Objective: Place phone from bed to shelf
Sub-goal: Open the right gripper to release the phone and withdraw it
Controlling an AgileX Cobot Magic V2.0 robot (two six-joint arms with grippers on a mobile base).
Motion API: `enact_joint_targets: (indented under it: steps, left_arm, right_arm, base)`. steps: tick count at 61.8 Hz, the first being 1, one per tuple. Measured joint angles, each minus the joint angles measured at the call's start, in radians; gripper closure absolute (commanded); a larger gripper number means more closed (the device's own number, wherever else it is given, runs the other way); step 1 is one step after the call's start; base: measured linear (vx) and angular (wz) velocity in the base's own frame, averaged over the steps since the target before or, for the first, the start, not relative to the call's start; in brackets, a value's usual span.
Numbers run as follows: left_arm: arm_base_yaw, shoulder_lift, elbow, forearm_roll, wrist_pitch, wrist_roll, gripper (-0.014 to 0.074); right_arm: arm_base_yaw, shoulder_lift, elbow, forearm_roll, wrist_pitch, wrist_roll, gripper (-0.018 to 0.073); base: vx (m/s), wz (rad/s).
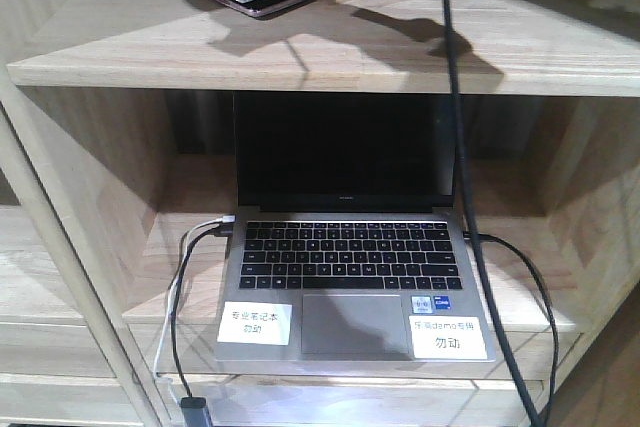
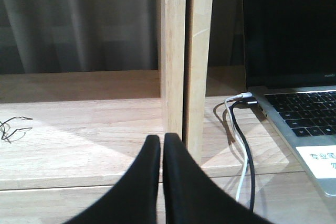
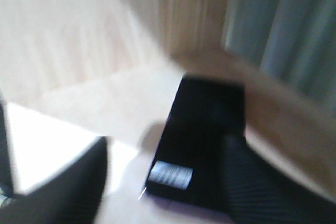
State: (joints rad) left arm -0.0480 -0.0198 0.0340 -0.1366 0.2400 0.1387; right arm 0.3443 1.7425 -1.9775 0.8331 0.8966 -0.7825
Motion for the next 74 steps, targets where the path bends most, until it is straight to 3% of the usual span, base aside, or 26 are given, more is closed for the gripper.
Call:
enact_joint_targets:
  steps: [10,28,35,58,74]
  left_arm:
    - [0.000,0.000,0.000,0.000,0.000,0.000,0.0596]
    - [0.000,0.000,0.000,0.000,0.000,0.000,0.0596]
    - [0.000,0.000,0.000,0.000,0.000,0.000,0.0596]
    - [0.000,0.000,0.000,0.000,0.000,0.000,0.0596]
    - [0.000,0.000,0.000,0.000,0.000,0.000,0.0596]
  right_arm:
    - [0.000,-0.029,0.001,-0.052,0.039,0.064,0.0575]
    - [0.000,-0.096,0.006,-0.065,0.057,0.098,0.0568]
    - [0.000,-0.150,0.079,-0.071,0.029,0.108,0.0566]
    - [-0.001,-0.531,0.642,-0.075,-0.379,0.105,0.0566]
    - [-0.001,-0.847,1.008,-0.071,-0.510,0.104,0.0565]
  base:
    - [0.00,0.00]
    - [0.00,0.00]
    - [0.00,0.00]
    - [0.00,0.00]
    - [0.00,0.00]
